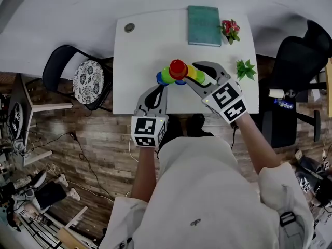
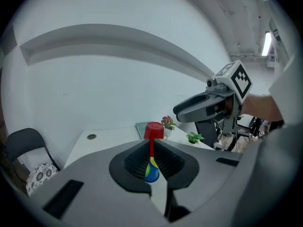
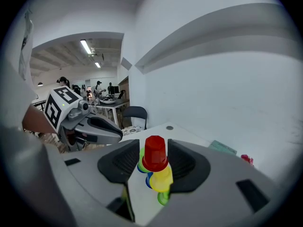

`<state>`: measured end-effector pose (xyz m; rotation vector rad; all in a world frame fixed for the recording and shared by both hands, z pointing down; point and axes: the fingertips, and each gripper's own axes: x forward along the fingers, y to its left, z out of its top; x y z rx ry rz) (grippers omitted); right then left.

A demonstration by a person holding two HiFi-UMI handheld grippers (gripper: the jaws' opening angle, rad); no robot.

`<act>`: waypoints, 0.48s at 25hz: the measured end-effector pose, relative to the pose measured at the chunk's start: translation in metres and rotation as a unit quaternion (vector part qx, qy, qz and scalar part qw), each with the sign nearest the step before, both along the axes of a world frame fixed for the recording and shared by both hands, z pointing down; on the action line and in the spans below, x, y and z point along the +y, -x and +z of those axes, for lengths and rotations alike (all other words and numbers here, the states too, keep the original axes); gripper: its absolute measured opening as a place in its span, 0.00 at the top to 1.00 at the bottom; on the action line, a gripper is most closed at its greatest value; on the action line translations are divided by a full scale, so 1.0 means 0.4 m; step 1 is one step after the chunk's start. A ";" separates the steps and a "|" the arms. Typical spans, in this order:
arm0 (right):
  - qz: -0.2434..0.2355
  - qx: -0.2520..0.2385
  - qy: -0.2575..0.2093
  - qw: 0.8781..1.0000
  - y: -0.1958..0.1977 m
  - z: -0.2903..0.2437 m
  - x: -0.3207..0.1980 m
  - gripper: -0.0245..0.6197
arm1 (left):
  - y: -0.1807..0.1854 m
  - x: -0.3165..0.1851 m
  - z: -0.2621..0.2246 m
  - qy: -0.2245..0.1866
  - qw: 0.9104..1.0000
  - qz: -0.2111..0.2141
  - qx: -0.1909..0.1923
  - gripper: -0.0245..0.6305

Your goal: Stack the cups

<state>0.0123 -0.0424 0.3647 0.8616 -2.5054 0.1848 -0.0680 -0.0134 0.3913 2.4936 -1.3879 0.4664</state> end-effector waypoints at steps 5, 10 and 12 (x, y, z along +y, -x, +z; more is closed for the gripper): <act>0.009 -0.003 0.003 1.000 -0.035 0.011 0.039 0.69 | -0.060 0.041 0.010 0.003 1.000 0.015 0.004 0.91; 0.026 -0.004 0.001 1.000 -0.050 0.013 0.062 0.73 | -0.084 0.057 0.008 0.002 0.999 0.033 0.008 0.91; 0.039 -0.005 0.000 0.999 -0.056 0.014 0.068 0.76 | -0.086 0.056 0.007 0.001 0.999 0.043 0.008 0.91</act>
